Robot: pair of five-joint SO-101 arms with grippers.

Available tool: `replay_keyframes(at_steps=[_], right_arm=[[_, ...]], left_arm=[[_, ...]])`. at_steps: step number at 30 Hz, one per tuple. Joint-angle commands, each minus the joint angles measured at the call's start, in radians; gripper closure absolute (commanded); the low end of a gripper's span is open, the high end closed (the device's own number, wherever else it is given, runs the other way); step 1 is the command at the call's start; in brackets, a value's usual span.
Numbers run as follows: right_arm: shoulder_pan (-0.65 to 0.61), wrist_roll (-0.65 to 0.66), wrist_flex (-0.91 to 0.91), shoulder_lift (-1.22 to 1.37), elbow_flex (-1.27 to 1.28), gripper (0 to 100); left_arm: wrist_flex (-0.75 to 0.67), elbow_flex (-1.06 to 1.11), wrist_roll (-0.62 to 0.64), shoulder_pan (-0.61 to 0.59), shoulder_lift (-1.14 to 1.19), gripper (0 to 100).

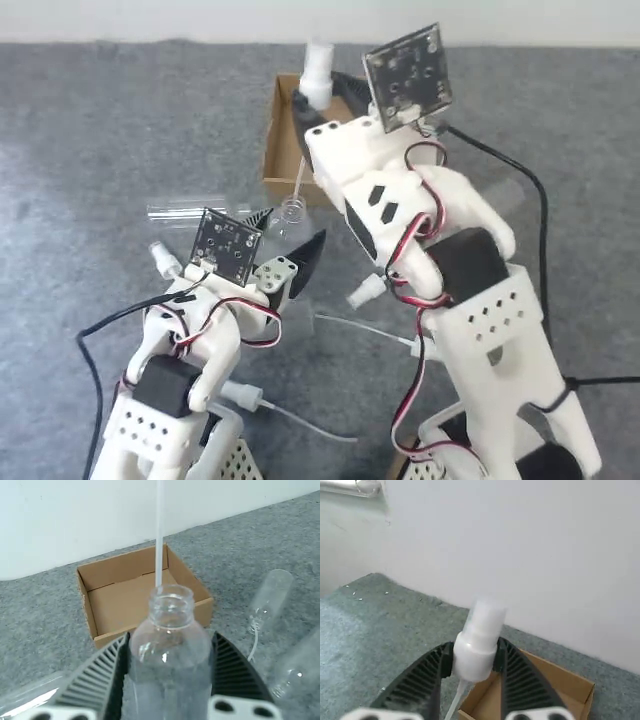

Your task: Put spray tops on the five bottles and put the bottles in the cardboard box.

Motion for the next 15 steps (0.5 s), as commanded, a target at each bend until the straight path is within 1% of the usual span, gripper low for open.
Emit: replay_keyframes(at_steps=[1, 6, 10, 15], right_arm=[[-0.03, 0.006, -0.024, -0.039, -0.003, 97.2], [-0.033, 0.006, -0.018, -0.041, 0.063, 97.2], [-0.068, 0.006, -0.018, -0.041, 0.137, 97.2], [-0.068, 0.005, -0.016, -0.047, 0.158, 97.2]], left_arm=[[-0.02, -0.05, -0.008, 0.003, -0.02, 85], [-0.02, -0.05, -0.005, 0.002, -0.02, 85], [-0.02, -0.05, -0.003, 0.0, -0.02, 85], [-0.02, -0.047, -0.002, -0.005, -0.02, 85]])
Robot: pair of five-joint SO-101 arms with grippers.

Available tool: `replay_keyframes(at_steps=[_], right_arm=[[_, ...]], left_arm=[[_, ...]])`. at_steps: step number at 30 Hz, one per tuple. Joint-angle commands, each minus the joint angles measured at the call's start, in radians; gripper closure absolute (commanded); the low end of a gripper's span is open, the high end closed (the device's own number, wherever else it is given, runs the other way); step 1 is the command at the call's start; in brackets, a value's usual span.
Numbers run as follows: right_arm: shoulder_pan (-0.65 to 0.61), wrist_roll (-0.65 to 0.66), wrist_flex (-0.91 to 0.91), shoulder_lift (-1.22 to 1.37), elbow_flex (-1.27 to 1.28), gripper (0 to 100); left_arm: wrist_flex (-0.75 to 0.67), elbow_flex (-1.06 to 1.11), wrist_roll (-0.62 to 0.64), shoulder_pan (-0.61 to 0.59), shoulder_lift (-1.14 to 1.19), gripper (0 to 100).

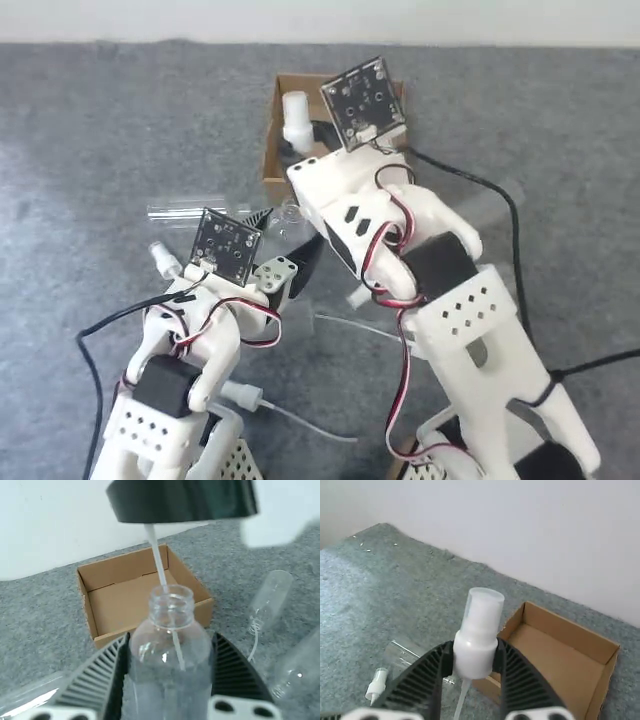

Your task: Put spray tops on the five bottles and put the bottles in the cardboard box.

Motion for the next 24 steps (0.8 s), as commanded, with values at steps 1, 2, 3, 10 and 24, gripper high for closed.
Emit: replay_keyframes(at_steps=[1, 2, 3, 10, 24], right_arm=[[-0.015, 0.005, -0.016, -0.058, -0.012, 97.2], [-0.018, 0.005, -0.016, -0.071, -0.002, 97.2], [-0.03, 0.005, -0.016, -0.091, 0.006, 97.2], [-0.051, 0.006, -0.027, -0.217, 0.008, 97.2], [-0.048, 0.005, -0.11, -0.277, -0.118, 97.2]], left_arm=[[-0.02, -0.047, -0.002, -0.005, -0.02, 85], [-0.02, -0.047, -0.002, -0.005, -0.02, 85], [-0.02, -0.047, -0.002, -0.005, -0.02, 85], [-0.02, -0.044, -0.002, 0.0, -0.02, 85], [-0.02, -0.035, -0.002, 0.002, -0.02, 86]])
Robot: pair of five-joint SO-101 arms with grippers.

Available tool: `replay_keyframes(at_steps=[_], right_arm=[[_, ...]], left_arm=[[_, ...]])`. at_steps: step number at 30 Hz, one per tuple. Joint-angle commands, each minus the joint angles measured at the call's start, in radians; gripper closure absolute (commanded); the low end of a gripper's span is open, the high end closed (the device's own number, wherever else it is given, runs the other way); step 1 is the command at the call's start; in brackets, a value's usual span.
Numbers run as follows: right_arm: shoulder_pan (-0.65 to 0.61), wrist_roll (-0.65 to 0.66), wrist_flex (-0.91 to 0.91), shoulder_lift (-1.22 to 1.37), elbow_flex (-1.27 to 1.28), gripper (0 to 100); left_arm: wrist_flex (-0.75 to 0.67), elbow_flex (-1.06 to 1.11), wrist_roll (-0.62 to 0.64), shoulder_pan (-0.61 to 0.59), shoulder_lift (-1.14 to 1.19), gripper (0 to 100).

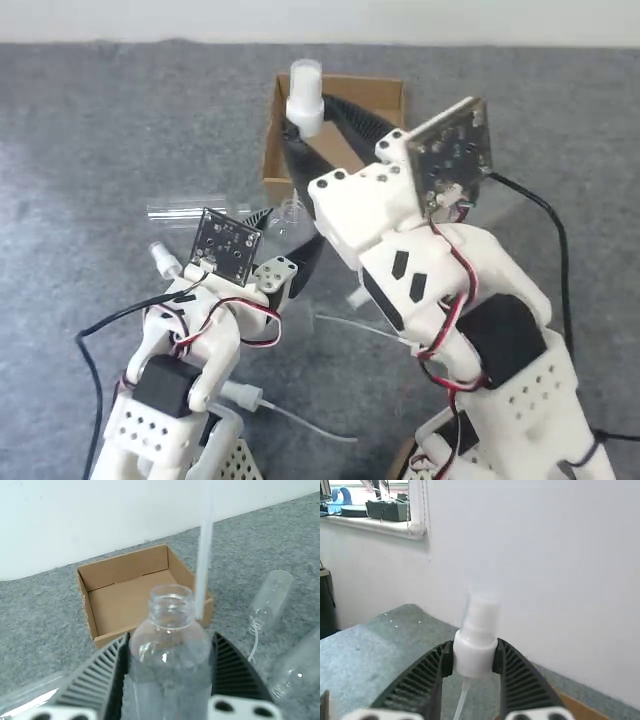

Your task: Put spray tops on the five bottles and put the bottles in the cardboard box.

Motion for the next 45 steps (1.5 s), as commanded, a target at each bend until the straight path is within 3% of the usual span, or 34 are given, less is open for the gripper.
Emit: replay_keyframes(at_steps=[1, 7, 14, 24, 35, 40, 45], right_arm=[[0.004, 0.002, -0.099, -0.028, -0.044, 97.2], [0.061, 0.002, -0.16, -0.028, 0.031, 97.2], [0.062, -0.094, -0.159, -0.028, 0.104, 97.2], [0.062, -0.098, -0.159, -0.028, 0.204, 97.2], [-0.015, -0.101, -0.16, -0.039, 0.387, 97.2], [-0.01, -0.215, -0.157, -0.039, 0.408, 96.8], [-0.013, -0.207, -0.142, -0.039, 0.411, 96.7]], left_arm=[[-0.02, -0.035, -0.003, 0.003, -0.02, 86], [-0.02, -0.035, -0.003, 0.003, -0.02, 86], [-0.02, -0.035, -0.003, 0.003, -0.02, 86], [-0.02, -0.035, -0.003, 0.003, -0.02, 86], [-0.02, -0.033, -0.003, -0.002, -0.02, 86], [-0.011, -0.033, -0.003, -0.003, -0.02, 86], [-0.006, -0.033, -0.003, -0.003, -0.02, 86]])
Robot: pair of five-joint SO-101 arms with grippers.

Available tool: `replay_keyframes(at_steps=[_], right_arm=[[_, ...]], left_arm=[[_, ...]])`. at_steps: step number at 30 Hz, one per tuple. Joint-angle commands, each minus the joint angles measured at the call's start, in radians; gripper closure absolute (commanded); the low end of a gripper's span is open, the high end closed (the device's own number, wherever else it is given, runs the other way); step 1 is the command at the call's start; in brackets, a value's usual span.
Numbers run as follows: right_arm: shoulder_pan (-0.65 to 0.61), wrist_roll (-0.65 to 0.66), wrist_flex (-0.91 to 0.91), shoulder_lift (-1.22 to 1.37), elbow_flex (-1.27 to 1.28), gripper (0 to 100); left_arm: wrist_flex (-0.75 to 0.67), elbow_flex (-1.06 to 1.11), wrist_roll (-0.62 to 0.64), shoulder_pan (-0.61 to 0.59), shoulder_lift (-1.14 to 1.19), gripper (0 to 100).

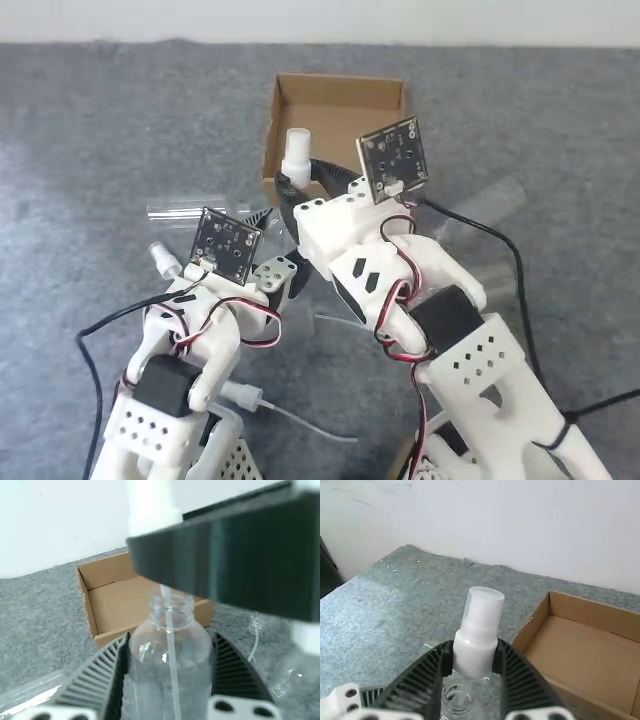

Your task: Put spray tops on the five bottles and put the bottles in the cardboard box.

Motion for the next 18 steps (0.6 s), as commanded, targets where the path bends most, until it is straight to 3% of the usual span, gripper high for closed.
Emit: replay_keyframes(at_steps=[1, 18], right_arm=[[-0.005, -0.011, 0.013, -0.041, -0.009, 96.6], [-0.058, 0.032, 0.061, -0.189, 0.11, 96.7]], left_arm=[[-0.006, -0.033, -0.006, -0.002, -0.02, 86], [-0.006, -0.033, -0.006, -0.002, -0.02, 86]])
